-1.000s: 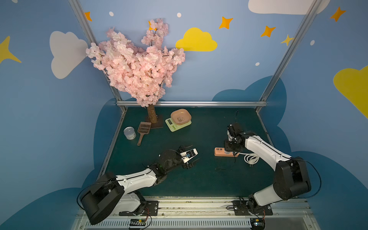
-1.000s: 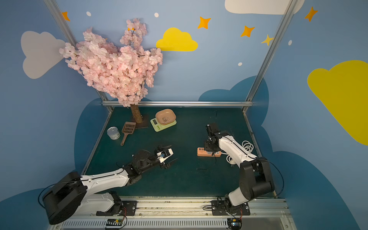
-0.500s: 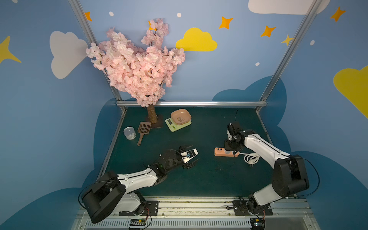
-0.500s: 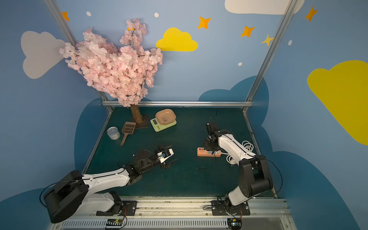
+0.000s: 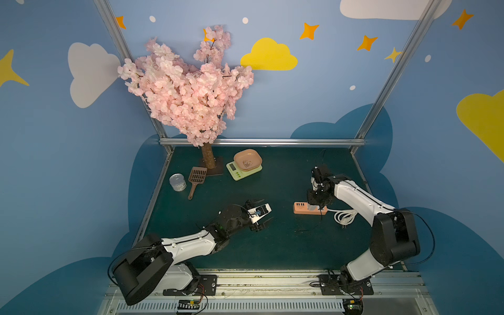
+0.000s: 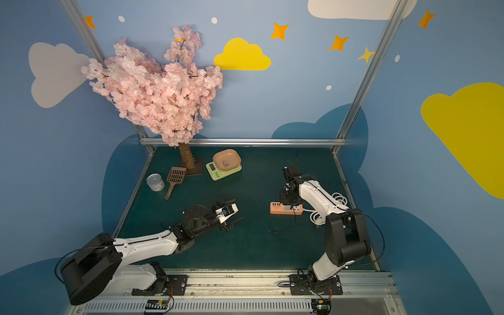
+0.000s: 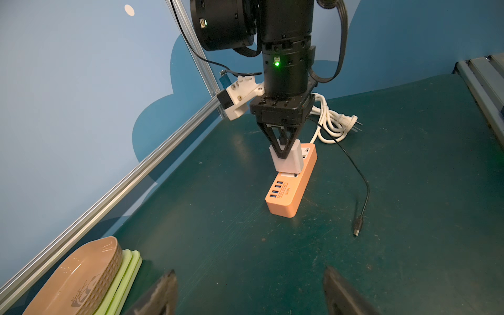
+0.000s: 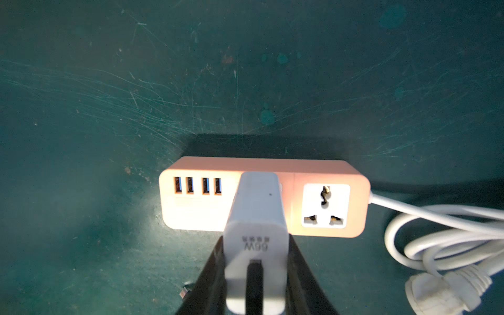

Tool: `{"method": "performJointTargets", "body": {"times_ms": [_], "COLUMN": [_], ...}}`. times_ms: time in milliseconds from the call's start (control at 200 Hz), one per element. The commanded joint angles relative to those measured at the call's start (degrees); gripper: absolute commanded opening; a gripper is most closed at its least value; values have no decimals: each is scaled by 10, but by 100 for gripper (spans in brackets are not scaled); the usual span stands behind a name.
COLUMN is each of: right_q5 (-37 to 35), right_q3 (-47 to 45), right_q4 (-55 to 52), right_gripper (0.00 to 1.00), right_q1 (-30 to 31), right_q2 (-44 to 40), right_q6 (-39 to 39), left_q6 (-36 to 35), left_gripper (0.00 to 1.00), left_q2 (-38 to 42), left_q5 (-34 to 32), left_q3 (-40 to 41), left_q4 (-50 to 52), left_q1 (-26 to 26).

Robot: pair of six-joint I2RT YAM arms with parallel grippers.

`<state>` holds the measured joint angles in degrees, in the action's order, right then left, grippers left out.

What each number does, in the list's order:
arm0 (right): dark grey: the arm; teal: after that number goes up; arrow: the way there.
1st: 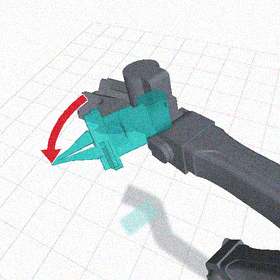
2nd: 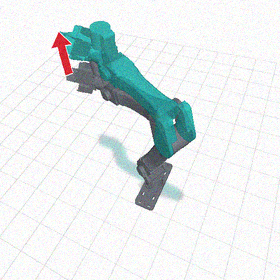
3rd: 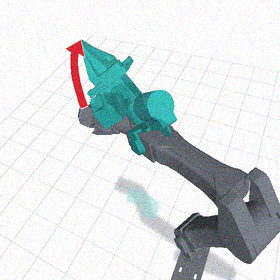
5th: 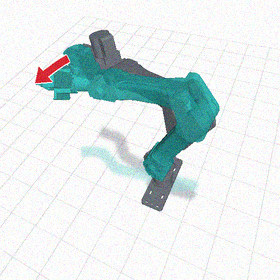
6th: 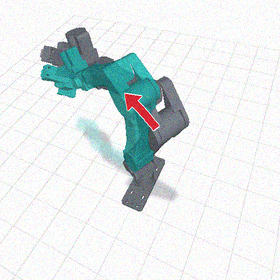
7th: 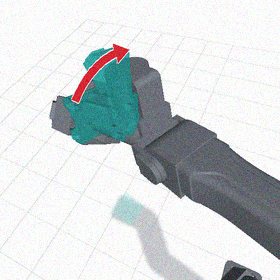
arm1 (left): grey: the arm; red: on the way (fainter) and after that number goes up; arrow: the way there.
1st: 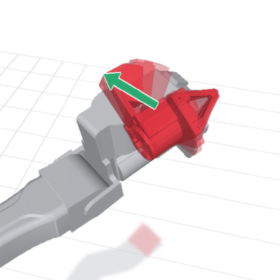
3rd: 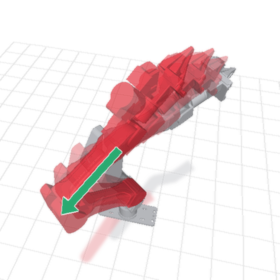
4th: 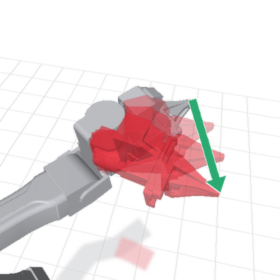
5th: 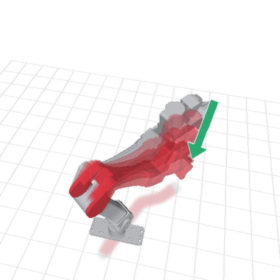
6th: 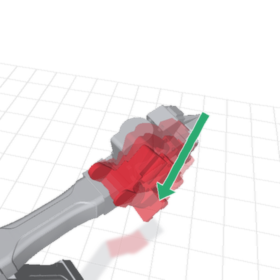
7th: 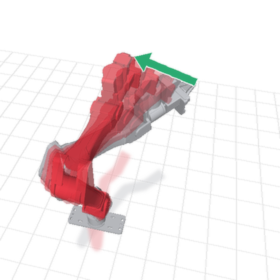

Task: Charge the electronic scale
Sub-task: Insert the plug into the socket.

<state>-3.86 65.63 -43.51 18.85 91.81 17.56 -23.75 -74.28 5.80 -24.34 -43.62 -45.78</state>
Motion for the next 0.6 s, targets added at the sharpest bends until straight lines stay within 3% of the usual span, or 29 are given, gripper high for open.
{"method": "performJointTargets", "body": {"times_ms": [0, 591], "right_q5": [2, 9], "right_q3": [-22, -75], "right_q4": [-24, 8], "right_gripper": [2, 0], "right_q1": [1, 14], "right_q2": [31, 6], "right_q6": [1, 16], "left_q6": [6, 7], "left_gripper": [83, 83], "left_q2": [-8, -25], "left_q5": [4, 10], "left_q3": [-16, -27], "left_q4": [-9, -11], "left_q1": [-1, -1]}}
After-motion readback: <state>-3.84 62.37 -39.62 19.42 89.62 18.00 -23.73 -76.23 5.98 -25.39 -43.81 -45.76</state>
